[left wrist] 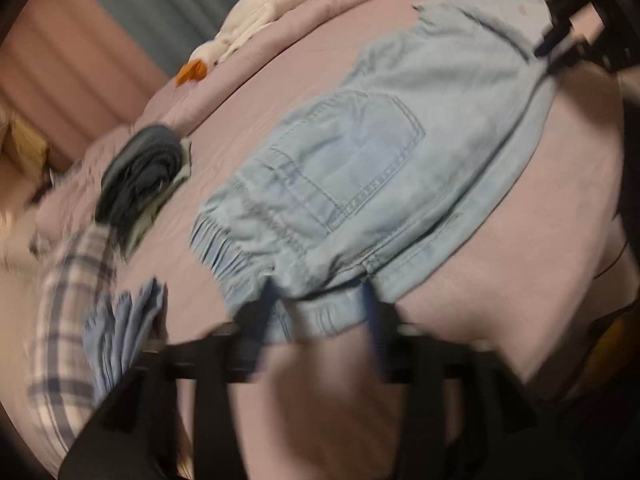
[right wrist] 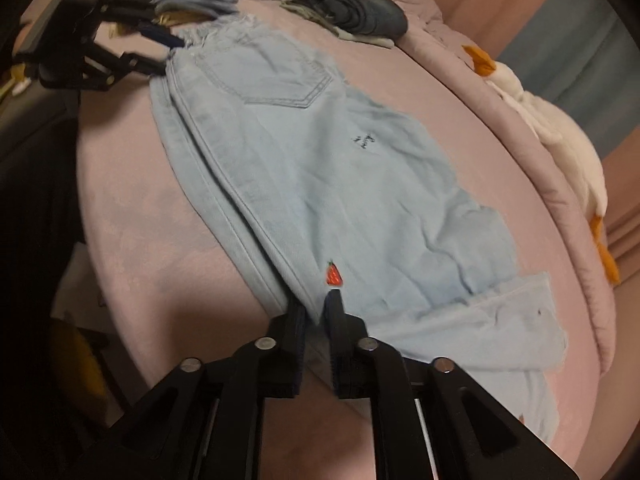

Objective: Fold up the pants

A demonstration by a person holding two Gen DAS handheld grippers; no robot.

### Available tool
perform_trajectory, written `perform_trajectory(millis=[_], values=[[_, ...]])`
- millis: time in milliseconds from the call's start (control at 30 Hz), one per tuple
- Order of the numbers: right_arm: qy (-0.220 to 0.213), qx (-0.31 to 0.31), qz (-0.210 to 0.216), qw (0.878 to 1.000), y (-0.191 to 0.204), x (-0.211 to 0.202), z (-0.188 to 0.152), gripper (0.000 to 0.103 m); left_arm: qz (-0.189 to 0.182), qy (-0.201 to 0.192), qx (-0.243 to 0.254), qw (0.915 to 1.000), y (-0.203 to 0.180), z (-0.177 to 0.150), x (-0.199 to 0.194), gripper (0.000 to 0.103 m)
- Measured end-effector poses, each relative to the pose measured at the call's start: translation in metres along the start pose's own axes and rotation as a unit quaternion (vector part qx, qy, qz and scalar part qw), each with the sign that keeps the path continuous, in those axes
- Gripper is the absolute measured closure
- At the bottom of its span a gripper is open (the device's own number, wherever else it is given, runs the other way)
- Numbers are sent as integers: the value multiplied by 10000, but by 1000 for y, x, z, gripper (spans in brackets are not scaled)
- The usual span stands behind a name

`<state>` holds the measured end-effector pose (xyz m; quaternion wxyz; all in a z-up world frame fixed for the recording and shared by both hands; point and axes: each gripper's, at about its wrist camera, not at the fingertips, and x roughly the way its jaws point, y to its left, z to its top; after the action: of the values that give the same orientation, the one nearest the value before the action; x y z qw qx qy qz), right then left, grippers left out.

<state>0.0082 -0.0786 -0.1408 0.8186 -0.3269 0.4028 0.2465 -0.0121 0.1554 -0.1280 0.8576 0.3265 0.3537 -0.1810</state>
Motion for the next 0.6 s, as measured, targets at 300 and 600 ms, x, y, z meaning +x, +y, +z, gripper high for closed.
perform_trajectory(millis=[300, 600], values=[[-816, 1539, 1013, 9795, -33, -29, 7, 66, -971, -745, -1611, 9793, 0, 58, -10, 21], [-527, 1843, 837, 9779, -4, 24, 1, 66, -1191, -179, -1691, 9782, -64, 71, 50, 21]])
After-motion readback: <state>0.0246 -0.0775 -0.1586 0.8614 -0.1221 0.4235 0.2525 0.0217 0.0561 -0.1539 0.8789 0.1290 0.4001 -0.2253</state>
